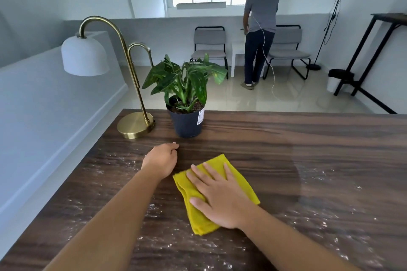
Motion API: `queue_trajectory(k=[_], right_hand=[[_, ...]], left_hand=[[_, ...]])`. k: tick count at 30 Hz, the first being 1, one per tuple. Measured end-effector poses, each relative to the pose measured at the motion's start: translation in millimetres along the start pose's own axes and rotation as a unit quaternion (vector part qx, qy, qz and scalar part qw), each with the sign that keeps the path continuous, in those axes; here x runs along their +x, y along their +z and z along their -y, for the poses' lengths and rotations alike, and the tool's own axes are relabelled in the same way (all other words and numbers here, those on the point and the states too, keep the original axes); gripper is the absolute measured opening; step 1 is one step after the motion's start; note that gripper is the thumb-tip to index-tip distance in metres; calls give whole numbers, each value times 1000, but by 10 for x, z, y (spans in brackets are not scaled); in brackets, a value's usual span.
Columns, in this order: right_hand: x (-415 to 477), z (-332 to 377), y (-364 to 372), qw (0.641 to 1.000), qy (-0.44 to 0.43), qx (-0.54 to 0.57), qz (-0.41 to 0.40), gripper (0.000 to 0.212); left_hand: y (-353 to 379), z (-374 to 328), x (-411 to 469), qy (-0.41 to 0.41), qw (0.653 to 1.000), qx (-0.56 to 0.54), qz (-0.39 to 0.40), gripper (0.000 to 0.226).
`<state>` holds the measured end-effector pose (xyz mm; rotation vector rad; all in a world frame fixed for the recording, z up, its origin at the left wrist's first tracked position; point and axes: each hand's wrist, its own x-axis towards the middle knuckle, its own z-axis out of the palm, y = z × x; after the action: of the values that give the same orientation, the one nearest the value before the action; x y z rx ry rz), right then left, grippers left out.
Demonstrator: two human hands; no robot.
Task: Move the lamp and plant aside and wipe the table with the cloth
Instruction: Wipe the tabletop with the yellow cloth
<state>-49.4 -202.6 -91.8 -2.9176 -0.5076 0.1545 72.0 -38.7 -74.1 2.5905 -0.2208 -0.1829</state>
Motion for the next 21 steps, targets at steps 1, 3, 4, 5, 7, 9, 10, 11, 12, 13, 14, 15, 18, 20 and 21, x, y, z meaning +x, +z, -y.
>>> queue_trajectory(k=[1, 3, 4, 5, 7, 9, 10, 11, 12, 13, 14, 15, 18, 20, 21], right_hand=[[-144, -108, -18, 1000, -3, 2, 3, 71], [-379, -398, -59, 1000, 17, 3, 9, 79], [-468, -550, -81, 999, 35, -1, 8, 84], [-546, -695, -104, 998, 56, -5, 5, 89], [-635, -926, -141, 995, 95, -4, 0, 95], [-606, -1062, -165, 993, 121, -1, -3, 97], [-546, -1101, -176, 991, 134, -2, -7, 98], [-451, -1148, -182, 989, 148, 1, -13, 96], [-338, -1183, -191, 987, 160, 2, -19, 90], [-220, -1201, -212, 985, 171, -1, -24, 79], [-75, -1237, -226, 982, 185, 0, -25, 70], [104, -1285, -235, 980, 197, 1, -28, 64], [690, -1412, -273, 975, 220, 7, -26, 62], [975, -1424, -310, 974, 225, 9, -22, 63], [1103, -1433, -325, 974, 226, 10, -24, 63]], left_hand=[[16, -67, -15, 6, 999, 27, -19, 41], [93, -246, -49, 49, 996, 62, -40, 40], [157, -344, -62, 82, 994, 68, -33, 41], [236, -459, -73, 115, 991, 71, -19, 42], [415, -660, -68, 158, 984, 87, 13, 46], [550, -797, -23, 159, 979, 119, 36, 51], [598, -830, 2, 153, 978, 135, 38, 54], [649, -850, 41, 148, 978, 144, 38, 56], [681, -849, 61, 145, 978, 146, 34, 57], [686, -835, 47, 143, 979, 141, 28, 58], [701, -820, 49, 143, 981, 133, 24, 58], [723, -810, 70, 145, 981, 126, 21, 58], [782, -766, 134, 152, 982, 116, 4, 57], [779, -759, 98, 158, 981, 110, -6, 57], [783, -752, 94, 161, 981, 107, -13, 57]])
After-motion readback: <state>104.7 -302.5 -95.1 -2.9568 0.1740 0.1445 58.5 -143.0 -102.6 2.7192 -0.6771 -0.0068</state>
